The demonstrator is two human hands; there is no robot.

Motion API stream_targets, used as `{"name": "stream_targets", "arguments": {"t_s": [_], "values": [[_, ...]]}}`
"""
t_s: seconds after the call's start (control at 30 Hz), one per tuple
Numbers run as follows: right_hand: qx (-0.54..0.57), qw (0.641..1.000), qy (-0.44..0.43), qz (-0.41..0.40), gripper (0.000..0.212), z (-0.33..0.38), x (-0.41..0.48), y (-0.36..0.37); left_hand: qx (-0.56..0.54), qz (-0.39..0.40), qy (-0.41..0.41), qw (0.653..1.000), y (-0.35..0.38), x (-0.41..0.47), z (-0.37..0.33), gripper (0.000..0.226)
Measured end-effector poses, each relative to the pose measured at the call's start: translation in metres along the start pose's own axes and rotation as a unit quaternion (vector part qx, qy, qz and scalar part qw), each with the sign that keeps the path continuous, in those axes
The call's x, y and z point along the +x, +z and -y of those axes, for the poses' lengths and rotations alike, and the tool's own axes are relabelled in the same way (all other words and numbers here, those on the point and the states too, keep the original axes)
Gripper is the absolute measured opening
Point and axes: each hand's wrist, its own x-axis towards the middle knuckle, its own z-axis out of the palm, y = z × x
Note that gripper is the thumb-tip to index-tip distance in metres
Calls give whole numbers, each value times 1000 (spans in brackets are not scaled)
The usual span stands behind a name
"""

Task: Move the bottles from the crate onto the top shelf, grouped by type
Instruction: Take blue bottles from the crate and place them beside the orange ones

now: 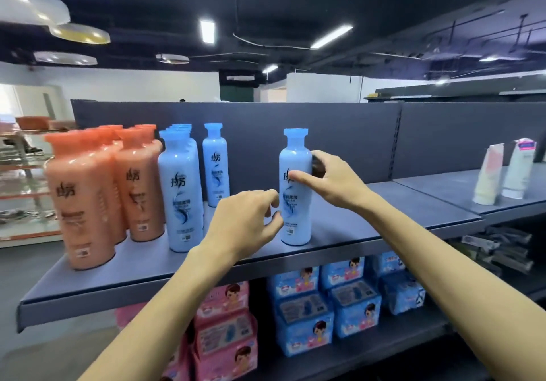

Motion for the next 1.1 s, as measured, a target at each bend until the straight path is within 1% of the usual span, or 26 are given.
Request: {"name": "stream_targets", "arguments": {"t_s": [0.13,0.27,0.3,0.37,0.43,0.53,0.63,0.8,0.97,1.1], "values": [[-10,1000,11,5,53,-4,-2,-2,2,9,-17,1000,7,-1,8,17],[-58,995,37,66,52,-11,-20,2,-7,20,-22,1000,16,-1,9,16],[-71,994,43,70,51,-13,-26,7,-15,21,-24,999,18,-1,9,15],[-105,992,52,48,50,-20,-40,18,-49,22,-29,998,21,-1,9,14],[-136,987,75,25,55,-25,-51,31,-72,21,-34,997,23,-3,12,14],[-112,987,115,17,63,-29,-56,48,-76,16,-44,996,25,-6,19,13],[-67,992,106,21,57,-29,-51,58,-52,18,-53,997,26,-10,29,15],[-60,994,78,54,47,-26,-32,78,-15,35,-91,995,29,-17,48,19],[-63,994,55,69,42,-27,-8,99,-12,6,-135,991,36,-19,51,18],[-50,994,39,84,43,-28,13,114,0,-3,-160,987,48,-19,52,17]]}}
